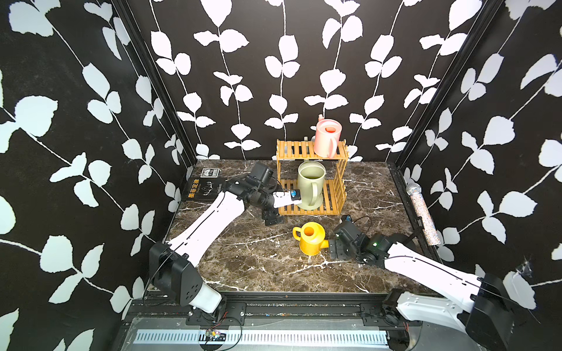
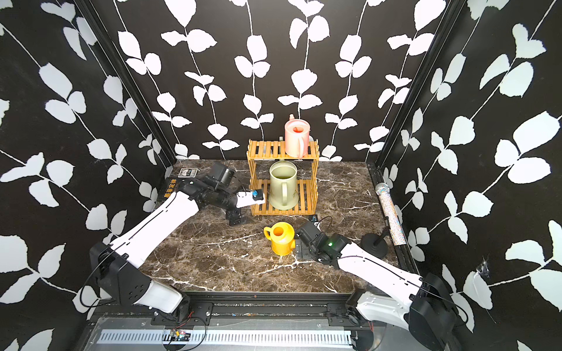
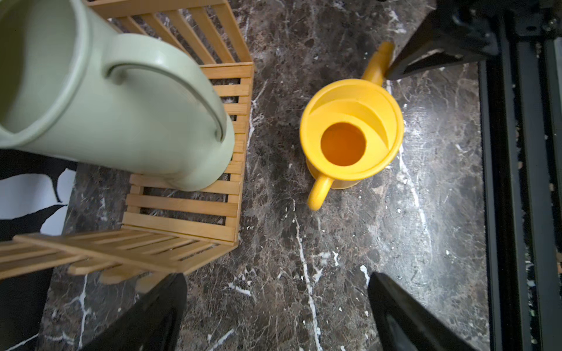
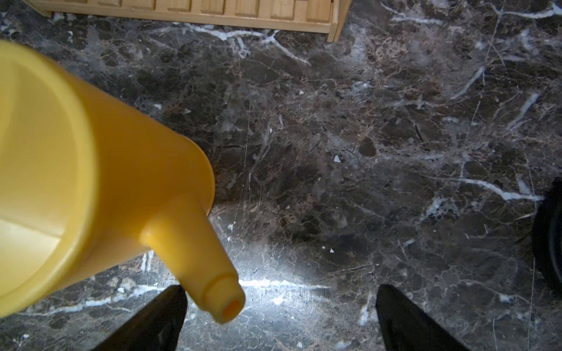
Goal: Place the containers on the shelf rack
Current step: Pick up the spray bottle from the center of the board.
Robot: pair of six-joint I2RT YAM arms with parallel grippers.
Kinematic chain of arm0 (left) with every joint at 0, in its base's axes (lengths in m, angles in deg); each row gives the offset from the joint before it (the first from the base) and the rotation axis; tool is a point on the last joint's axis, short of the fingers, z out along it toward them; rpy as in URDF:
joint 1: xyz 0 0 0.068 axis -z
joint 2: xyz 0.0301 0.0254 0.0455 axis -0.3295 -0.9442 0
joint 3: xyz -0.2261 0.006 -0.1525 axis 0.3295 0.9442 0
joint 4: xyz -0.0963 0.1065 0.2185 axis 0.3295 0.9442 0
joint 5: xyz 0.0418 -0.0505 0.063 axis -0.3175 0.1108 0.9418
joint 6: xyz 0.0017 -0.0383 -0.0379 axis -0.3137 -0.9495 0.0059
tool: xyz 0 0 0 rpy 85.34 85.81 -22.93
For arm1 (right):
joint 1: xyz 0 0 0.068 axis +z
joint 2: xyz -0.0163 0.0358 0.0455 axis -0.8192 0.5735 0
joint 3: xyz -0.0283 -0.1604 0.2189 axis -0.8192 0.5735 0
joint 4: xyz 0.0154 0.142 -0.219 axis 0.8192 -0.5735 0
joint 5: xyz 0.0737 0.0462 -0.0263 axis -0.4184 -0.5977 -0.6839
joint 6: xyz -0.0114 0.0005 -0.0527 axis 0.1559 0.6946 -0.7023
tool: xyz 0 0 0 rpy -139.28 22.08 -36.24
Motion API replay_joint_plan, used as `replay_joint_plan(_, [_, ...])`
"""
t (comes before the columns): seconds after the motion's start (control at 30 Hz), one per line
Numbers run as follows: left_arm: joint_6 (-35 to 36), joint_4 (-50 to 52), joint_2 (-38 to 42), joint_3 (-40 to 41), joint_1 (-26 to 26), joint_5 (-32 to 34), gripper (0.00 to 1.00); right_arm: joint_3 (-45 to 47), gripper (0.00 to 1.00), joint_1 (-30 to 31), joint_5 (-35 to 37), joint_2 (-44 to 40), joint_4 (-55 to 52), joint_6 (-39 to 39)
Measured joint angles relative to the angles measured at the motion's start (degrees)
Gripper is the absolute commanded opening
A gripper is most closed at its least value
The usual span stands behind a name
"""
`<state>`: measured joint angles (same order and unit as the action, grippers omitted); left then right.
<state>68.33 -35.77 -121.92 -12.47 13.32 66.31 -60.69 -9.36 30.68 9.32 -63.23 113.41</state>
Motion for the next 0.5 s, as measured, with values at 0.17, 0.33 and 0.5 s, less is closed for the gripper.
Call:
replay_joint_plan(0.17, [-0.35,-1.95,-1.14,2.6,1.97,0.17,0.94,-0.02,0.99,-2.29,-0.57,0.74,1.77,-1.73])
replay_joint_plan(0.33, [-2.8,-6.21,-1.27,8.11,3.39,0.85,0.93,-0.02,0.99,-4.7,-1.14,2.43,3.45,-2.99])
replay_joint_plan(0.5, [-6.45,-11.43,-1.44,13.53,5.11,3.04,0.89,-0.02,0.99,-5.84,-2.03,3.54,4.87,-4.09])
